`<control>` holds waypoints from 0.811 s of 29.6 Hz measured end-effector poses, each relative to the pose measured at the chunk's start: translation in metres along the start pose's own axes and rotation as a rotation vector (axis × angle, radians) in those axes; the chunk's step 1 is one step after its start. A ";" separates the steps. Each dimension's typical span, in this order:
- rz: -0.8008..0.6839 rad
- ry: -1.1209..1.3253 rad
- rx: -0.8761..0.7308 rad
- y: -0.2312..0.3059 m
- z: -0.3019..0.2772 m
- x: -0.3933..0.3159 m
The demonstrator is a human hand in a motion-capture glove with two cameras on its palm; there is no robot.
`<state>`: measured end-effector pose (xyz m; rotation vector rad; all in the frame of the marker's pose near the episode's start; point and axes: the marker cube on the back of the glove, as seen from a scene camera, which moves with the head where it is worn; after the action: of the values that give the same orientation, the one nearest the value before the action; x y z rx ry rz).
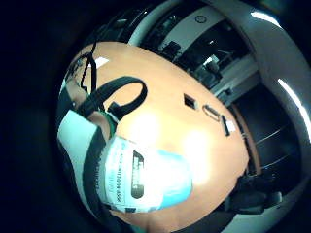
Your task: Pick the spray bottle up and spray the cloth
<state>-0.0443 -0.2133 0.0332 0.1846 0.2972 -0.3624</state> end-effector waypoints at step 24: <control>-0.257 0.225 -0.101 0.035 0.049 -0.051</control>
<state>-0.0650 -0.1762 0.0995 0.0871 0.5625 -0.5809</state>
